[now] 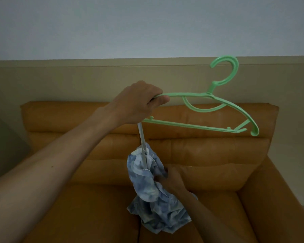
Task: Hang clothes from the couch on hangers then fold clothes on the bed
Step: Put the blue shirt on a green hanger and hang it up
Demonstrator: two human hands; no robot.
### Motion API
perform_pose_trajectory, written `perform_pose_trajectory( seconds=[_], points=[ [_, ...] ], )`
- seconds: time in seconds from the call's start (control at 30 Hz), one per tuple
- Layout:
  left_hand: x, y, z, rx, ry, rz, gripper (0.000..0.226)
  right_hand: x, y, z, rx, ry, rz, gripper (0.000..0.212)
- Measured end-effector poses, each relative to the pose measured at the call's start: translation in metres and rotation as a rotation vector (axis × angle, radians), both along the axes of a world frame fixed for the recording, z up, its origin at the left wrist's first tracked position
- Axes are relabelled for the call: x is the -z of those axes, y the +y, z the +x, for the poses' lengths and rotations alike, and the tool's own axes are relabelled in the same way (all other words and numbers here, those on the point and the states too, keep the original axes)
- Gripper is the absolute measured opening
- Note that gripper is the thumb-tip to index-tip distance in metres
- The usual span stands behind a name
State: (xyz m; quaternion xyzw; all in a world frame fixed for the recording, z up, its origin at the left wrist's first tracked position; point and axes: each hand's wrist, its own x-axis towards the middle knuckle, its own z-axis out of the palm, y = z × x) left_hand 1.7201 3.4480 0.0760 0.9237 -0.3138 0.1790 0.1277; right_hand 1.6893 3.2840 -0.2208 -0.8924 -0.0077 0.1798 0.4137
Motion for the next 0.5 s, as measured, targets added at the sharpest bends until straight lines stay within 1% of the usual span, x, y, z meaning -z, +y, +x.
perform_pose_trajectory(
  seconds=[0.03,0.07,0.1,0.13,0.17,0.2,0.23,0.27,0.33,0.4,0.47,0.5],
  points=[
    [-0.002,0.002,-0.001,0.006,-0.003,-0.003,0.051,0.007,0.001,0.0,0.035,0.037,0.004,0.016],
    [-0.004,0.004,-0.002,0.008,-0.005,-0.008,0.051,0.015,-0.002,0.0,0.081,0.052,-0.007,0.025],
    [-0.005,0.008,-0.002,0.005,-0.008,-0.012,0.051,0.025,-0.007,0.001,0.115,0.044,-0.007,0.028],
    [-0.007,0.013,-0.003,-0.002,-0.012,-0.012,0.051,0.031,-0.013,0.002,0.15,0.029,-0.006,0.02],
    [-0.008,0.019,-0.004,-0.01,-0.017,-0.011,0.05,0.04,-0.022,0.004,0.18,0.025,-0.013,0.008],
    [-0.01,0.027,-0.004,-0.017,-0.025,-0.011,0.05,0.052,-0.032,0.008,0.221,0.013,-0.019,0.01],
    [-0.01,0.035,-0.004,-0.021,-0.031,-0.017,0.05,0.066,-0.044,0.014,0.245,0.007,-0.043,0.02],
    [-0.011,0.043,-0.004,-0.024,-0.035,-0.024,0.05,0.071,-0.058,0.019,0.256,0.003,-0.076,0.023],
    [-0.01,0.059,-0.002,-0.039,-0.049,-0.029,0.05,0.064,-0.08,0.027,0.273,-0.042,-0.186,0.02],
    [-0.008,0.075,0.0,-0.063,-0.073,-0.015,0.05,0.037,-0.097,0.03,0.203,-0.078,-0.369,0.017],
    [-0.005,0.09,0.004,-0.09,-0.085,-0.019,0.051,0.012,-0.114,0.035,0.122,-0.059,-0.552,0.016],
    [-0.004,0.097,0.006,-0.103,-0.087,-0.029,0.051,0.001,-0.123,0.039,0.095,-0.037,-0.601,0.017]
  ],
)
